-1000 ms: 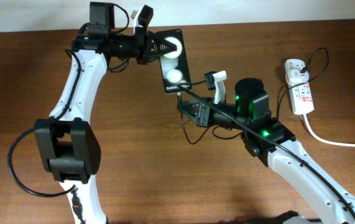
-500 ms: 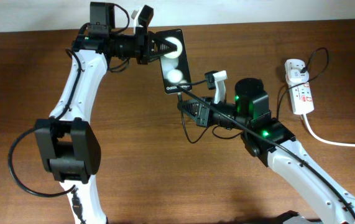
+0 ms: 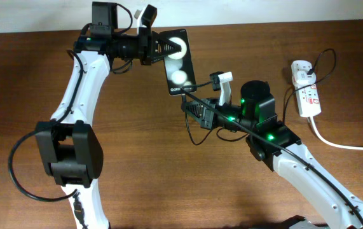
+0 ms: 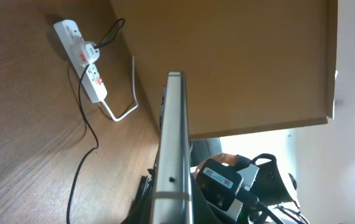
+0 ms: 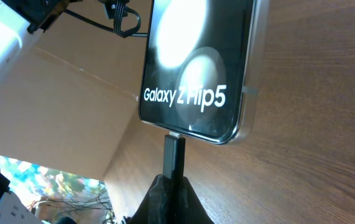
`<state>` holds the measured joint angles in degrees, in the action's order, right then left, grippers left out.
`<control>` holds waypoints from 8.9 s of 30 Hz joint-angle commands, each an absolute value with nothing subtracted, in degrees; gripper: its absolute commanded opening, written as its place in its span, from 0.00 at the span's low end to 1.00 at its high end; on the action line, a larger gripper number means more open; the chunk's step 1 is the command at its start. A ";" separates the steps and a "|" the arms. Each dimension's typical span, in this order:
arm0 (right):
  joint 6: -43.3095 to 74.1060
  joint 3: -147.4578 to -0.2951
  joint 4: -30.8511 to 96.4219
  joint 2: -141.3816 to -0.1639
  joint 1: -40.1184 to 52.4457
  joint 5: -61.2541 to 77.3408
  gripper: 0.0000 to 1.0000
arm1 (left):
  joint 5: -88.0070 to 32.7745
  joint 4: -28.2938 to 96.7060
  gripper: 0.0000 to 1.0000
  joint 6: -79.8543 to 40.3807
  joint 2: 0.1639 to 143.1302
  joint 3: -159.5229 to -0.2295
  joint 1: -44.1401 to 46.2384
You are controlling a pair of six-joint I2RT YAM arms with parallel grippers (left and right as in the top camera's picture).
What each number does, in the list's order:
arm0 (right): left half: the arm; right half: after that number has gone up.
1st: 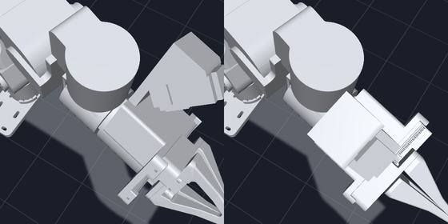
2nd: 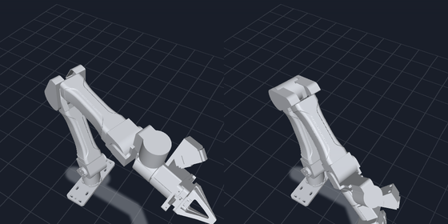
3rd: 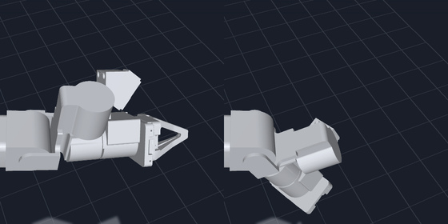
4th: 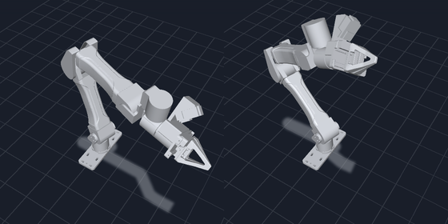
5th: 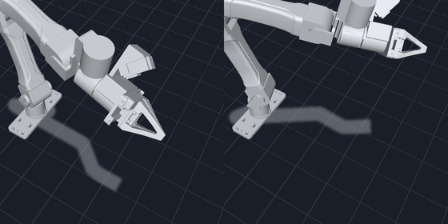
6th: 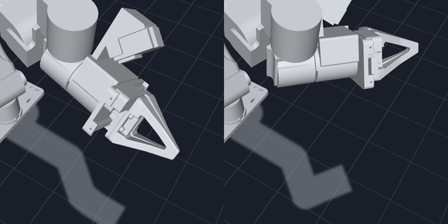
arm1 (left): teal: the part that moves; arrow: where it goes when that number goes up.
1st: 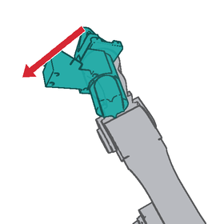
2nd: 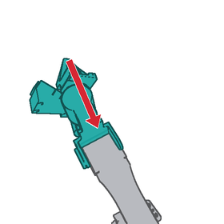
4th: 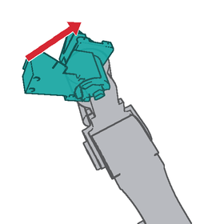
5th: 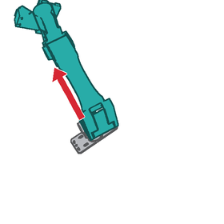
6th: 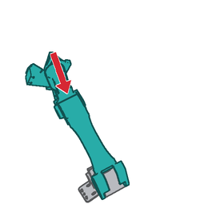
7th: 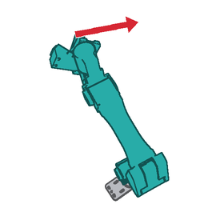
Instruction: Plug charger to phone and switch on socket
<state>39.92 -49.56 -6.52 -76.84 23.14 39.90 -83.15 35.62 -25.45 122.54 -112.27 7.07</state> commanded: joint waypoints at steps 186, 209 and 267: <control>16.97 -91.05 42.85 -107.79 -36.40 30.72 0.04 | 1.30 62.72 0.99 -18.96 102.85 -113.01 6.11; 19.29 -92.44 31.83 -123.94 -32.34 29.02 0.04 | 1.30 62.70 0.99 -18.96 102.85 -113.01 6.11; 20.23 -92.16 38.79 -131.63 -22.52 27.81 0.04 | 1.30 62.72 0.99 -18.96 102.85 -113.01 6.11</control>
<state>20.60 -94.70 36.84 -127.35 -28.27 23.99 0.71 62.78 -19.27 103.24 -112.95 6.13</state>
